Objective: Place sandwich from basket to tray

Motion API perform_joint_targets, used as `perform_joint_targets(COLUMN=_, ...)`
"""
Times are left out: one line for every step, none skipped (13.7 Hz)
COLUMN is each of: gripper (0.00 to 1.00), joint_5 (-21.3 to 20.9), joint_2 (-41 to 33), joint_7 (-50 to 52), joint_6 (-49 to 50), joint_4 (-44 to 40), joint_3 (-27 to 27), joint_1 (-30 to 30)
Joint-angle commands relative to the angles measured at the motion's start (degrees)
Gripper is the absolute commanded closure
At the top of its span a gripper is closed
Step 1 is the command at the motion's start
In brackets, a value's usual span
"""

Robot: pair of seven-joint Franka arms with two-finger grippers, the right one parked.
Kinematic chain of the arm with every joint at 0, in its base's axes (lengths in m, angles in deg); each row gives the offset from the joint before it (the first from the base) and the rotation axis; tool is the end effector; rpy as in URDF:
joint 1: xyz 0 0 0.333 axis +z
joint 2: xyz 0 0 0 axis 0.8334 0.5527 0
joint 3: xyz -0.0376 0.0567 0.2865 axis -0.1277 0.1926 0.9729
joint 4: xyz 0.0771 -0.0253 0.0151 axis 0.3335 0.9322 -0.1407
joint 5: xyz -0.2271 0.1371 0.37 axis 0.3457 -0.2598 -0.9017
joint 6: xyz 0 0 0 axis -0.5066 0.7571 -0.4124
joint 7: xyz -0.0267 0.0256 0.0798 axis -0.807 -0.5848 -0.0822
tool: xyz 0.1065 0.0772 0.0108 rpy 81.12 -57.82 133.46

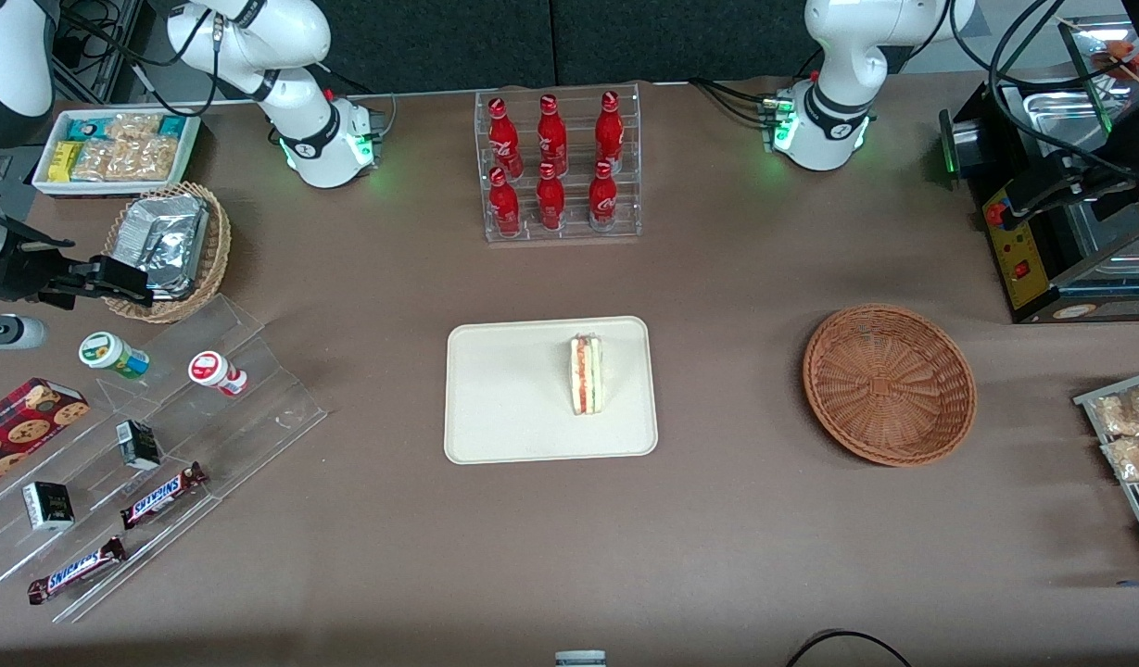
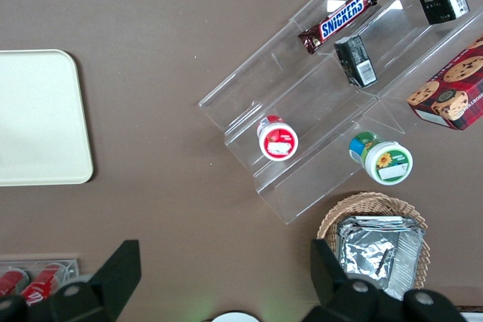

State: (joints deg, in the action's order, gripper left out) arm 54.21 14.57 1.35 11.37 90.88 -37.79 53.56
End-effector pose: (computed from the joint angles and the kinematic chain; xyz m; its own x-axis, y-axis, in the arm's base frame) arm 0.5911 -0.0344 0.6607 0.9943 0.0949 -0.0496 0.0952 -0.9954 0.0048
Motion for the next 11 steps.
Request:
perform_joint_targets(gripper=0.00, joint_5=0.7, joint_2=-2.9, joint_7=-0.7, joint_6=0.1, joint_4=4.0, joint_3=-1.0, joint_1=1.4)
perform_joint_targets(gripper=0.00, joint_5=0.7, joint_2=-3.5, joint_7=-0.7, joint_6=0.0, joint_4=5.0, joint_3=-1.0, joint_1=1.5)
perform_joint_targets(gripper=0.00, joint_5=0.7, joint_2=-4.3, joint_7=-0.7, joint_6=0.1, joint_4=5.5, joint_3=-1.0, joint_1=1.8)
perform_joint_targets(gripper=0.00, joint_5=0.8, joint_2=-4.7, joint_7=-0.7, joint_6=0.5, joint_4=6.0, joint_3=-1.0, joint_1=2.3)
perform_joint_targets(gripper=0.00, joint_5=0.8, joint_2=-5.2, joint_7=-0.9, joint_6=0.7, joint_4=6.2, joint_3=-1.0, joint_1=3.0)
perform_joint_targets(gripper=0.00, joint_5=0.8, joint_2=-5.5, joint_7=-2.4, joint_6=0.9, joint_4=6.9, joint_3=-1.0, joint_1=3.2)
perform_joint_targets(gripper=0.00, joint_5=0.7, joint_2=-6.1, joint_7=-5.8, joint_6=1.5, joint_4=7.3, joint_3=-0.8, joint_1=3.2)
perform_joint_targets(gripper=0.00, joint_5=0.3, joint_2=-6.2, joint_7=-8.6, joint_6=1.8, joint_4=7.7, joint_3=-0.7, joint_1=3.2)
perform_joint_targets(gripper=0.00, joint_5=0.2, joint_2=-6.3, joint_7=-9.5, joint_6=1.9, joint_4=7.7, joint_3=-0.7, joint_1=3.0)
perform_joint_targets(gripper=0.00, joint_5=0.0, joint_2=-6.1, joint_7=-9.5, joint_6=1.8, joint_4=7.3, joint_3=-0.7, joint_1=2.6)
perform_joint_targets(gripper=0.00, joint_5=-0.2, joint_2=-5.3, joint_7=-8.7, joint_6=1.7, joint_4=6.1, joint_3=-0.8, joint_1=2.0)
